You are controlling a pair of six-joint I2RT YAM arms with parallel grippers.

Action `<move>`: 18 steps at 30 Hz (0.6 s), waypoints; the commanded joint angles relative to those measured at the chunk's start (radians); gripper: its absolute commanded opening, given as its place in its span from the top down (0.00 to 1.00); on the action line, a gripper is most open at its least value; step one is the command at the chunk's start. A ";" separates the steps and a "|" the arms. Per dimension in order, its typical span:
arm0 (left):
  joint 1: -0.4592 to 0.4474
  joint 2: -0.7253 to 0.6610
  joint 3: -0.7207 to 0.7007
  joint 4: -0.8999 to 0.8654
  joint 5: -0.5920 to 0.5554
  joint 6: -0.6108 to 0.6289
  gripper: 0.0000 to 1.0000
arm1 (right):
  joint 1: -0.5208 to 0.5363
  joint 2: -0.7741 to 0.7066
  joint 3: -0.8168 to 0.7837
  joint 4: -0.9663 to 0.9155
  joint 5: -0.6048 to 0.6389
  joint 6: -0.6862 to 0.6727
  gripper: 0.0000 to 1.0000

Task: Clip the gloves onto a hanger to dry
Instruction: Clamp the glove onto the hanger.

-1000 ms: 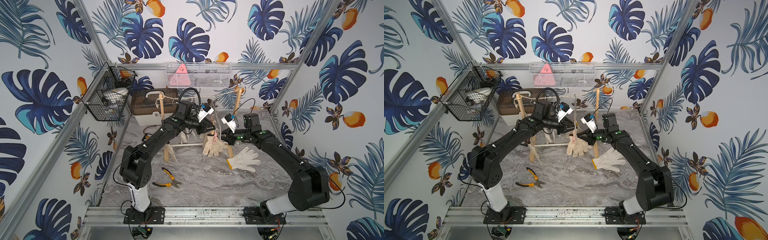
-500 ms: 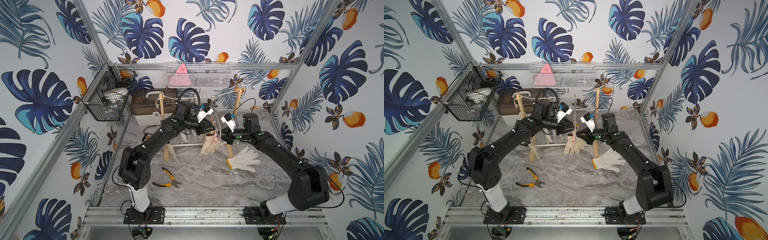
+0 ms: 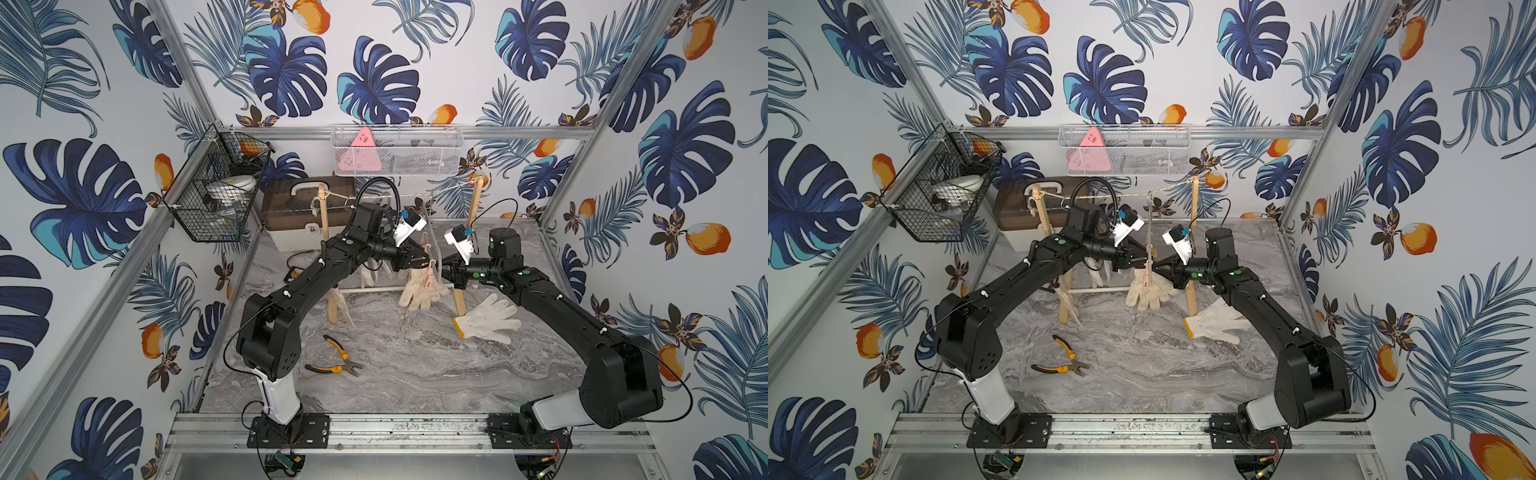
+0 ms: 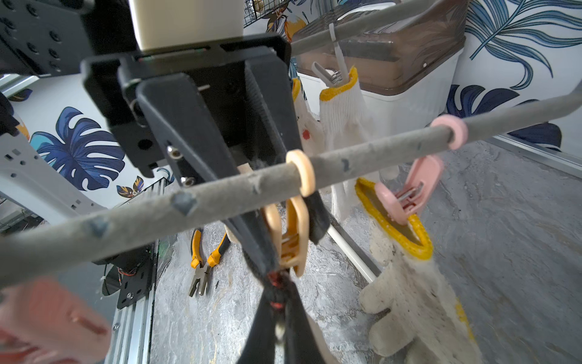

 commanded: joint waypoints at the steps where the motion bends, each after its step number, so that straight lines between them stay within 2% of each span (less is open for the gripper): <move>1: 0.003 -0.001 -0.001 -0.002 0.029 0.006 0.88 | 0.000 -0.011 -0.023 0.120 -0.004 0.065 1.00; 8: 0.008 -0.003 -0.003 0.015 0.021 -0.013 0.83 | 0.000 -0.010 -0.051 0.168 -0.008 0.098 1.00; 15: 0.009 -0.007 -0.003 0.012 -0.003 -0.016 0.66 | 0.000 -0.010 -0.060 0.194 -0.004 0.115 1.00; 18: 0.010 -0.012 0.006 -0.010 -0.015 -0.003 0.53 | 0.000 -0.010 -0.063 0.190 0.001 0.111 0.99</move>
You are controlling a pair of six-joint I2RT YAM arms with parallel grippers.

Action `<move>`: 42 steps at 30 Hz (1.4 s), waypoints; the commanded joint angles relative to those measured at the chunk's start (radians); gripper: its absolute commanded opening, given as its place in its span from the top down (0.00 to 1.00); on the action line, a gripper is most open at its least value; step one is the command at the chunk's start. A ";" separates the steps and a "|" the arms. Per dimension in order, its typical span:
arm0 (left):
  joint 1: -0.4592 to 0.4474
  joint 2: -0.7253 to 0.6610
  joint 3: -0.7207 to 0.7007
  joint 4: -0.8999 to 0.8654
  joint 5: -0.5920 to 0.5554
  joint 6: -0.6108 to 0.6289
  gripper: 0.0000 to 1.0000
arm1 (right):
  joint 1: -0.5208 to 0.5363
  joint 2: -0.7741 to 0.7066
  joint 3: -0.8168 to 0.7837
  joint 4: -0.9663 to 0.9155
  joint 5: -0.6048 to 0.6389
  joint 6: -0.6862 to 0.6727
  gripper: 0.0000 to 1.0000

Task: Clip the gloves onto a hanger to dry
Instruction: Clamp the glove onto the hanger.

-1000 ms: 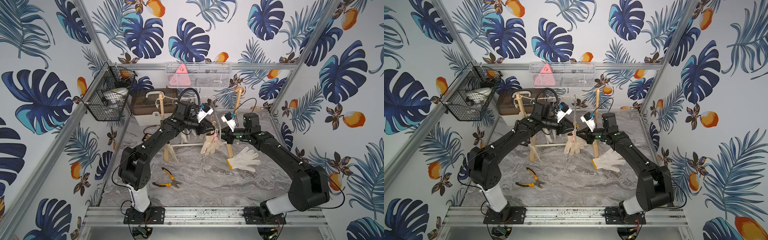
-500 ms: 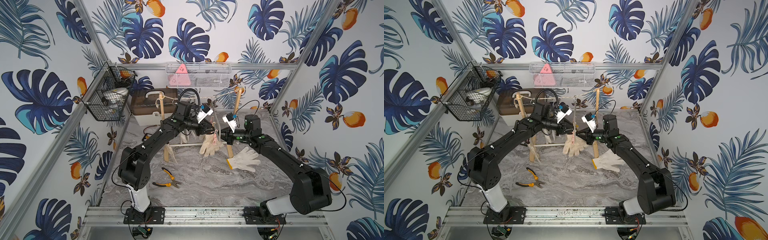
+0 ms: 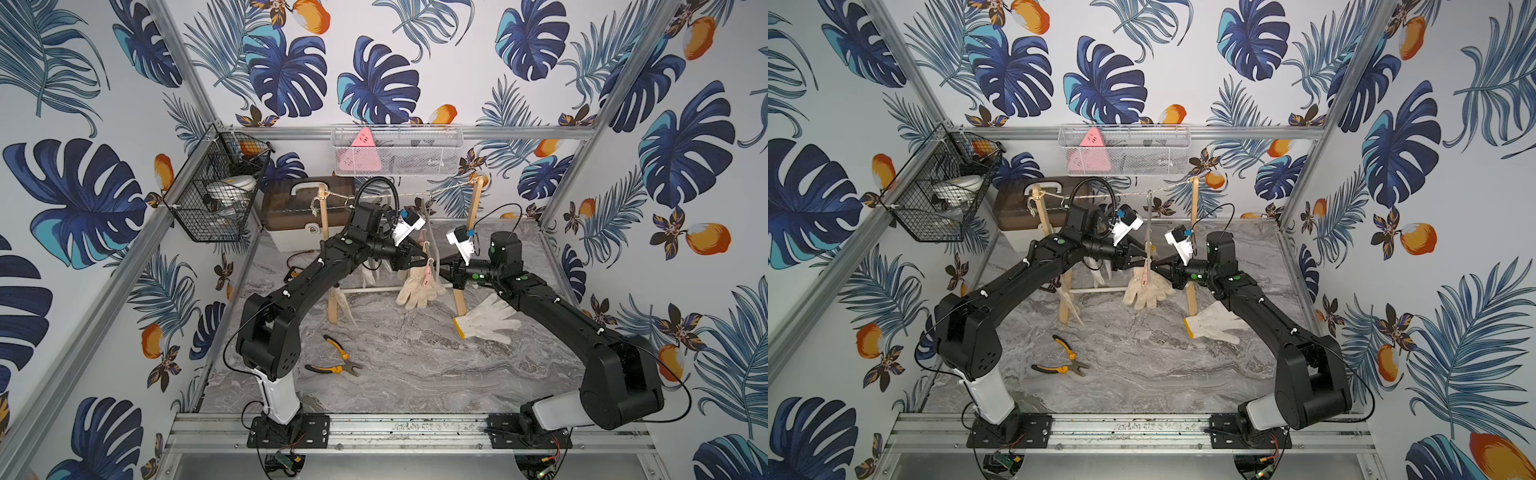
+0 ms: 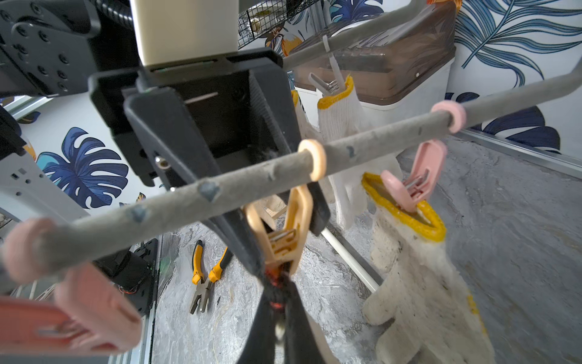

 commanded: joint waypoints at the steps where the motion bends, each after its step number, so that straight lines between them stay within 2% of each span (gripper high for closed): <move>1: 0.003 -0.014 0.007 -0.015 -0.008 0.010 0.50 | 0.000 -0.004 -0.001 0.035 0.001 0.004 0.98; 6: 0.008 -0.035 0.002 -0.028 -0.033 0.019 0.35 | 0.000 -0.006 0.001 -0.014 0.027 -0.034 0.88; 10: 0.011 -0.049 -0.004 -0.036 -0.039 0.027 0.32 | 0.000 -0.010 0.001 -0.050 0.052 -0.062 0.83; 16: 0.011 -0.074 -0.010 -0.055 -0.060 0.037 0.30 | 0.000 -0.018 0.002 -0.121 0.099 -0.111 0.60; 21: 0.012 -0.099 -0.016 -0.095 -0.076 0.061 0.28 | -0.002 -0.048 0.009 -0.268 0.219 -0.167 0.44; 25: 0.012 -0.122 -0.037 -0.119 -0.086 0.073 0.27 | -0.002 -0.104 -0.028 -0.358 0.322 -0.156 0.38; 28: 0.012 -0.146 -0.071 -0.107 -0.087 0.064 0.27 | -0.002 -0.154 -0.063 -0.432 0.400 -0.094 0.34; 30: 0.011 -0.165 -0.104 -0.095 -0.085 0.056 0.26 | -0.002 -0.183 -0.102 -0.471 0.479 -0.001 0.31; 35: 0.005 -0.240 -0.231 0.000 -0.082 -0.010 0.25 | 0.014 -0.182 -0.157 -0.661 0.646 0.170 0.31; 42: -0.058 -0.349 -0.409 0.103 -0.130 -0.077 0.24 | 0.160 -0.206 -0.267 -0.688 0.858 0.323 0.32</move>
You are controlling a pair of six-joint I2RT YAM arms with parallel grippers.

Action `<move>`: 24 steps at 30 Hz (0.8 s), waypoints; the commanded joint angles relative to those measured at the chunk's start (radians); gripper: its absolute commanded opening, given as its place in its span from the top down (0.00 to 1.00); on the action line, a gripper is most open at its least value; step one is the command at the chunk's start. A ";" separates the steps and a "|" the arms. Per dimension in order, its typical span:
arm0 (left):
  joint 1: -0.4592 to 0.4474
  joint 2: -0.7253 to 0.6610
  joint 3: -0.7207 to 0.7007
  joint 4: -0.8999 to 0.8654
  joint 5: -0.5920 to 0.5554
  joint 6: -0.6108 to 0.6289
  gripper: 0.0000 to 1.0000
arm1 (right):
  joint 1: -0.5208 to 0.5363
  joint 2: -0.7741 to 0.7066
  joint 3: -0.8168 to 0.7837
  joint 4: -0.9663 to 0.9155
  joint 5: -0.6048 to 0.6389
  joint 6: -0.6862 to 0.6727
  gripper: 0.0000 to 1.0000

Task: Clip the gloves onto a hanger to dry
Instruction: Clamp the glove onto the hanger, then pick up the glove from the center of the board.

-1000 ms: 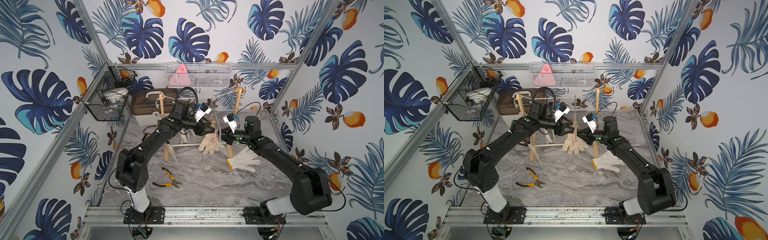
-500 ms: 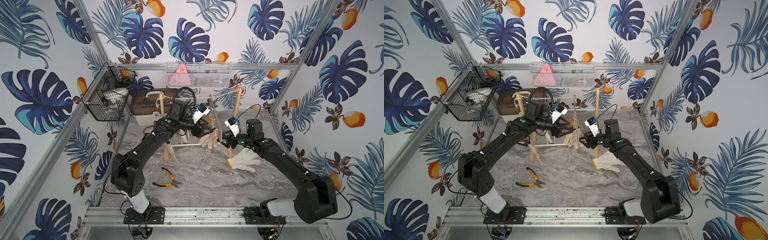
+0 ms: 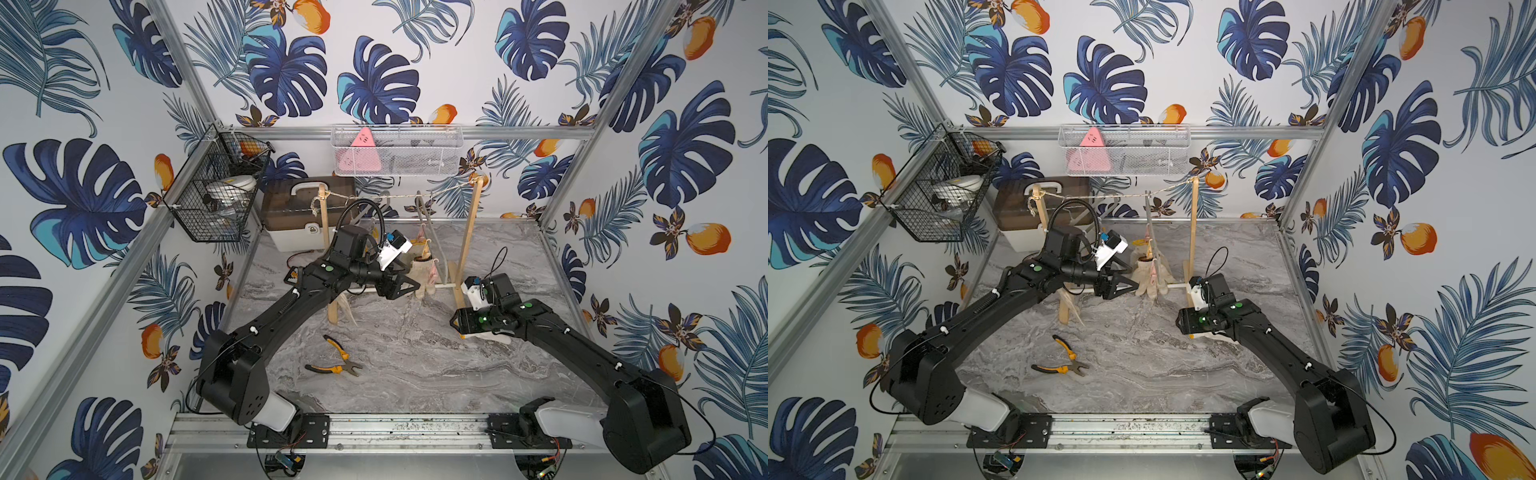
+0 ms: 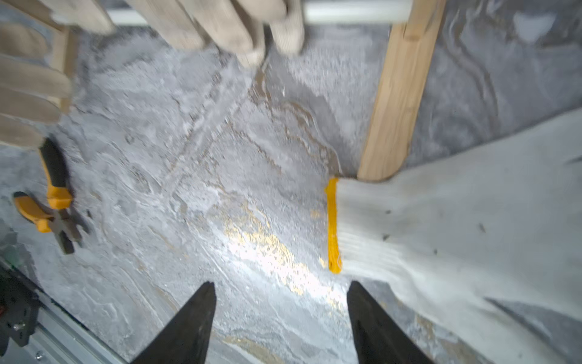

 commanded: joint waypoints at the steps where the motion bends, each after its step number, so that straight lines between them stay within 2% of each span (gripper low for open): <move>1: -0.034 -0.039 -0.057 0.073 -0.037 -0.041 0.24 | 0.052 0.016 -0.027 -0.050 0.169 0.130 0.32; 4: -0.059 -0.082 -0.141 0.117 -0.056 -0.077 0.24 | 0.067 0.057 -0.051 -0.020 0.222 0.162 0.33; 8: -0.095 -0.110 -0.216 0.150 -0.071 -0.104 0.24 | 0.072 0.127 0.009 -0.007 0.252 0.166 0.35; 19: -0.162 -0.134 -0.264 0.176 -0.107 -0.146 0.24 | 0.076 0.310 0.030 0.096 0.288 0.228 0.42; 24: -0.167 -0.138 -0.273 0.170 -0.111 -0.146 0.24 | 0.076 0.340 0.010 0.119 0.308 0.243 0.54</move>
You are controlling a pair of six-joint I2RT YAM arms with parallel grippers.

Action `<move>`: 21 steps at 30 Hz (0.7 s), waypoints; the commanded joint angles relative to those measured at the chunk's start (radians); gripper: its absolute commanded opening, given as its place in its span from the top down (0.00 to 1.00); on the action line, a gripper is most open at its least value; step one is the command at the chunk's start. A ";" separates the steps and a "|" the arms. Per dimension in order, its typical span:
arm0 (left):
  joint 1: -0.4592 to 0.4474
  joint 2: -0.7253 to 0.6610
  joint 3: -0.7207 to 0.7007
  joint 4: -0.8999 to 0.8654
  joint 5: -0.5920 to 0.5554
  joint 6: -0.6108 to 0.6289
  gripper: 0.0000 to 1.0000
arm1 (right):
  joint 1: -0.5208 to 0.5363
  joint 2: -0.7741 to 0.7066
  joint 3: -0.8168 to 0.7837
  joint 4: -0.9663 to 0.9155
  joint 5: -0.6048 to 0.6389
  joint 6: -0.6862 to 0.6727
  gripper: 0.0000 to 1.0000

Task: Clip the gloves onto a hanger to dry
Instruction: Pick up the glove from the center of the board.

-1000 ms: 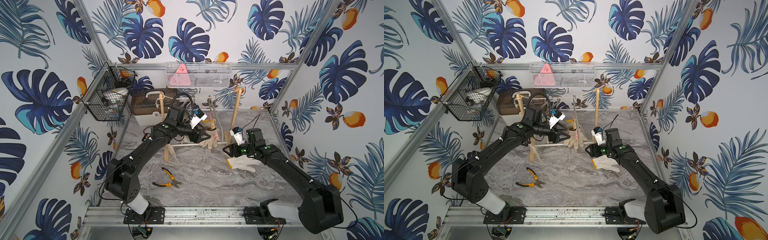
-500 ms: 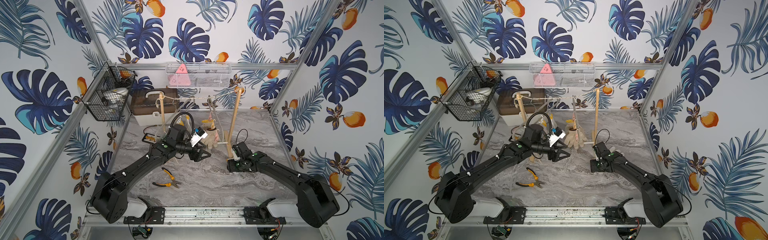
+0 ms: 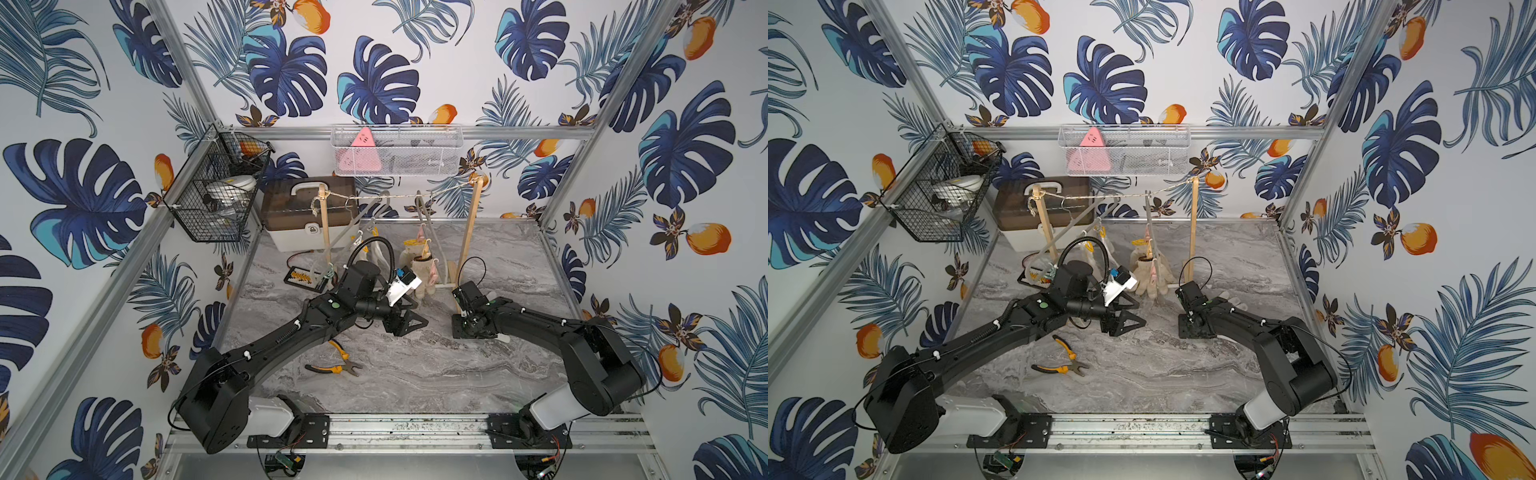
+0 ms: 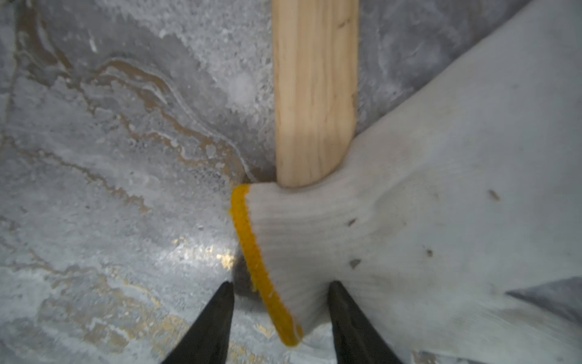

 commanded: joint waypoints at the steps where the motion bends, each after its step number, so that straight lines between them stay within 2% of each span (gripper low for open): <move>1: -0.005 -0.005 -0.001 0.016 -0.005 -0.007 0.24 | 0.001 0.021 -0.017 0.017 0.007 0.029 0.57; 5: -0.006 0.000 0.006 0.001 -0.005 0.000 0.24 | 0.001 0.013 -0.038 0.017 -0.002 0.048 0.80; 9: -0.011 0.005 0.015 -0.009 -0.006 0.006 0.24 | 0.001 -0.066 -0.017 -0.023 -0.014 0.043 1.00; 12: -0.015 0.012 0.033 -0.034 -0.015 0.028 0.24 | 0.001 -0.140 0.023 -0.098 -0.036 0.017 1.00; 15: -0.024 0.007 0.050 -0.068 -0.031 0.079 0.24 | 0.002 -0.246 0.063 -0.177 -0.114 -0.035 1.00; 21: -0.059 -0.008 0.063 -0.098 -0.055 0.211 0.24 | 0.001 -0.390 0.171 -0.317 -0.443 -0.192 1.00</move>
